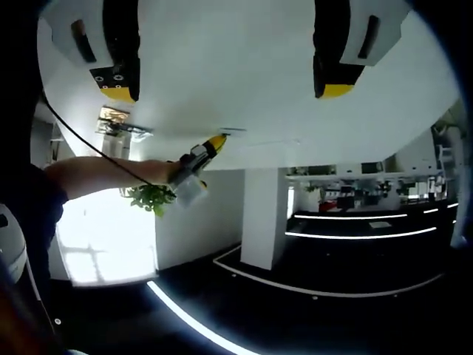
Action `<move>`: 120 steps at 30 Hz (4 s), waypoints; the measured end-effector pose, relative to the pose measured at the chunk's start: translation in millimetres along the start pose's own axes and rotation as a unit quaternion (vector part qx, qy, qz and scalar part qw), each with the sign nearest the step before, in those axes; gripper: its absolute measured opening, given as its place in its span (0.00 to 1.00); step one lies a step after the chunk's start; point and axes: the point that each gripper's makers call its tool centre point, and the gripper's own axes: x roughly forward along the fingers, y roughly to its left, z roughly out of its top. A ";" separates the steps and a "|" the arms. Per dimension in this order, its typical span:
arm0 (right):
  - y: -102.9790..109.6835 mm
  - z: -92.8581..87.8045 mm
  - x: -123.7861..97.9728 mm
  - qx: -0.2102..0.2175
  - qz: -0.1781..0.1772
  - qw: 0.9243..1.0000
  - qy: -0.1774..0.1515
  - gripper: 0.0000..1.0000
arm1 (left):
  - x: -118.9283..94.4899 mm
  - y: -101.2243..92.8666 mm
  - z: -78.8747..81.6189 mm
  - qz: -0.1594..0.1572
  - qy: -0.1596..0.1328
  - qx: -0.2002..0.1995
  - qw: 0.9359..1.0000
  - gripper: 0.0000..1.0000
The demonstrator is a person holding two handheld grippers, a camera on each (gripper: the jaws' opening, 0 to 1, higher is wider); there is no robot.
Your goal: Arrange the skincare products in the storage area until every visible bottle or jar stands upright without overlapping.
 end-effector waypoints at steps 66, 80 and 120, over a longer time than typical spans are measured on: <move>88.7 8.1 -19.1 -0.044 0.062 0.997 0.014 0.00 | -33.2 -24.1 5.9 -0.004 0.004 -0.009 1.000 1.00; 71.3 17.0 -9.8 -0.048 0.047 0.998 0.001 0.00 | -33.1 -27.1 5.1 -0.004 0.010 -0.008 1.000 1.00; 82.0 12.4 -15.8 -0.006 0.057 0.998 -0.030 0.00 | 42.7 -25.0 6.4 -0.045 0.055 -0.039 0.997 0.93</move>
